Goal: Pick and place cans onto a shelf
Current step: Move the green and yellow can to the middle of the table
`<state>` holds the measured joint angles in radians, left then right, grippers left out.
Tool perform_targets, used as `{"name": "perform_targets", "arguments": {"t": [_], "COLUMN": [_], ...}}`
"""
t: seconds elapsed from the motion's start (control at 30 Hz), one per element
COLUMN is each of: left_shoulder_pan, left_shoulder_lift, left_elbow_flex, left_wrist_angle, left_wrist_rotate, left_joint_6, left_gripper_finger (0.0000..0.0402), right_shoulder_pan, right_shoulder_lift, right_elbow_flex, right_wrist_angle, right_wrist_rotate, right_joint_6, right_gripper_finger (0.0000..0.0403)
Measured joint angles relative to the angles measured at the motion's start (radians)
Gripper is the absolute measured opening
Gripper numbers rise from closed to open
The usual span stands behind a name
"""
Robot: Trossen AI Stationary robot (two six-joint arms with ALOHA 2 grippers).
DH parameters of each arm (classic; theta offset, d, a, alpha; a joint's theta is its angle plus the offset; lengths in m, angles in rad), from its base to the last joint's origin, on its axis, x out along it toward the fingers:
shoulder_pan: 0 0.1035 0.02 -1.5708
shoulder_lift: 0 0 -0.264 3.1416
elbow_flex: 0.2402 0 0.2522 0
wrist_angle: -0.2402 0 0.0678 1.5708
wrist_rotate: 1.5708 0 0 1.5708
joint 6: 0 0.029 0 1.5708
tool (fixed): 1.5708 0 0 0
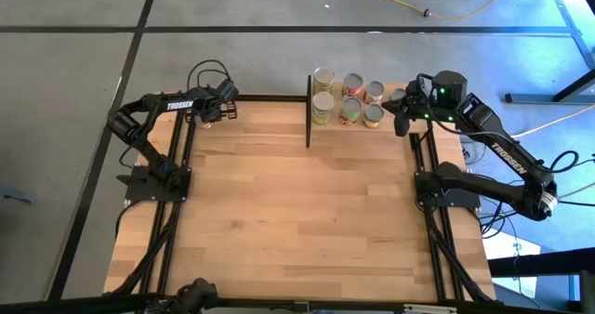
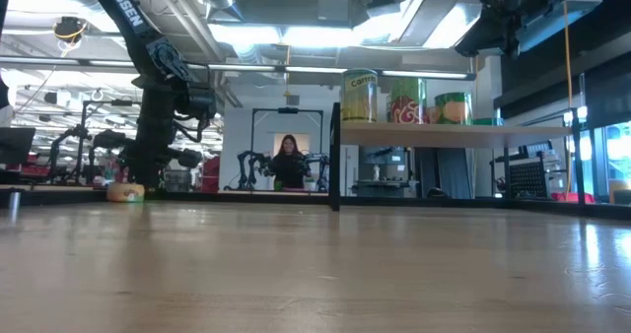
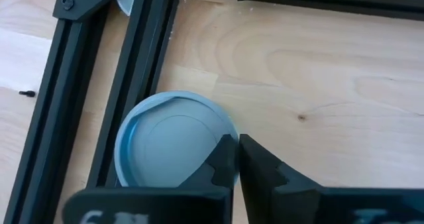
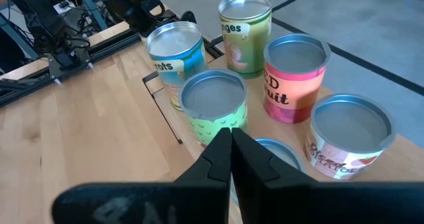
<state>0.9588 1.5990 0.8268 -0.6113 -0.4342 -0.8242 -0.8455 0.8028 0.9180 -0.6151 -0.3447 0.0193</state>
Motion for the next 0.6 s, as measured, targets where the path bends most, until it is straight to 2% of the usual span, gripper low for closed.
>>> {"name": "perform_targets", "arguments": {"t": [0.3,0.6], "left_shoulder_pan": [-0.021,-0.112], "left_shoulder_lift": [-0.004,-0.029], "left_elbow_flex": [0.004,0.047], "left_wrist_angle": [0.003,-0.048], "left_wrist_rotate": [0.12,0.295], "left_joint_6": [0.061,0.234], "left_gripper_finger": [0.0002,0.0001], "right_shoulder_pan": [0.0,0.0], "right_shoulder_lift": [0.0,0.0], "right_elbow_flex": [0.0,0.0], "right_wrist_angle": [-0.01,-0.011], "right_wrist_rotate": [0.0,0.001], "right_joint_6": [-0.002,-0.054], "right_gripper_finger": [0.0012,0.0012]}}
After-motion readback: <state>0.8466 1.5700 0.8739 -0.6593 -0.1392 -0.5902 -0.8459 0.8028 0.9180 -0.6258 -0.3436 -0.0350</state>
